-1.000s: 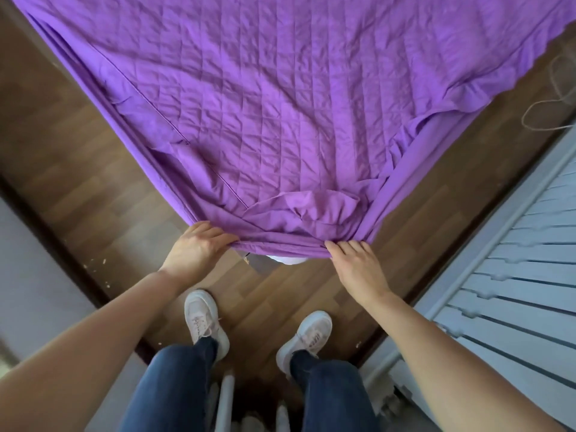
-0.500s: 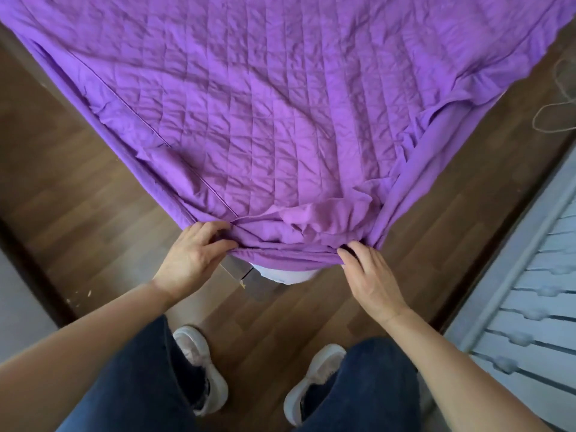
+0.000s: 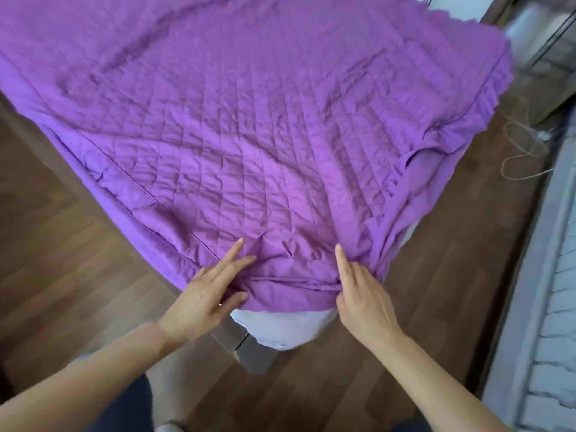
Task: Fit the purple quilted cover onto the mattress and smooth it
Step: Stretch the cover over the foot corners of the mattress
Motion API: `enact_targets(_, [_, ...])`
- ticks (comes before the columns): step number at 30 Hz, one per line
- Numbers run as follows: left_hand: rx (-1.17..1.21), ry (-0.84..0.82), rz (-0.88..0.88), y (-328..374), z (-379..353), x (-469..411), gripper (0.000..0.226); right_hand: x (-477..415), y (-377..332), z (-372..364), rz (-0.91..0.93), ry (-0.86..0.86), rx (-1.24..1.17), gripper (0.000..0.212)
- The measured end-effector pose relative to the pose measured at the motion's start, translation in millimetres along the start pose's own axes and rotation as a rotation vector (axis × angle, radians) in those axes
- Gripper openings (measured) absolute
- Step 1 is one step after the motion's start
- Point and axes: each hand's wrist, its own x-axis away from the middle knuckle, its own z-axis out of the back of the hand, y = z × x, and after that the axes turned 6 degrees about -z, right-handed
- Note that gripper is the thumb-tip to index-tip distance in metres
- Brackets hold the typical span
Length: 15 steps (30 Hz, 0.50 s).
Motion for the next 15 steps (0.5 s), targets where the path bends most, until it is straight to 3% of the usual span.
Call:
enact_targets(3, [0.025,0.037,0.024,-7,-24,-4,0.076,8,8,-27,0.140,0.180,0.135,0.056])
enact_targets(7, [-0.065,0.123,-0.123,-21,-42,-2,0.053,12,16,-45,0.275,0.408,0.160,0.033])
enact_targets(15, [-0.132,0.318,-0.250,-33,-60,-1,0.038,7,26,-57,0.395,0.446,0.124,0.034])
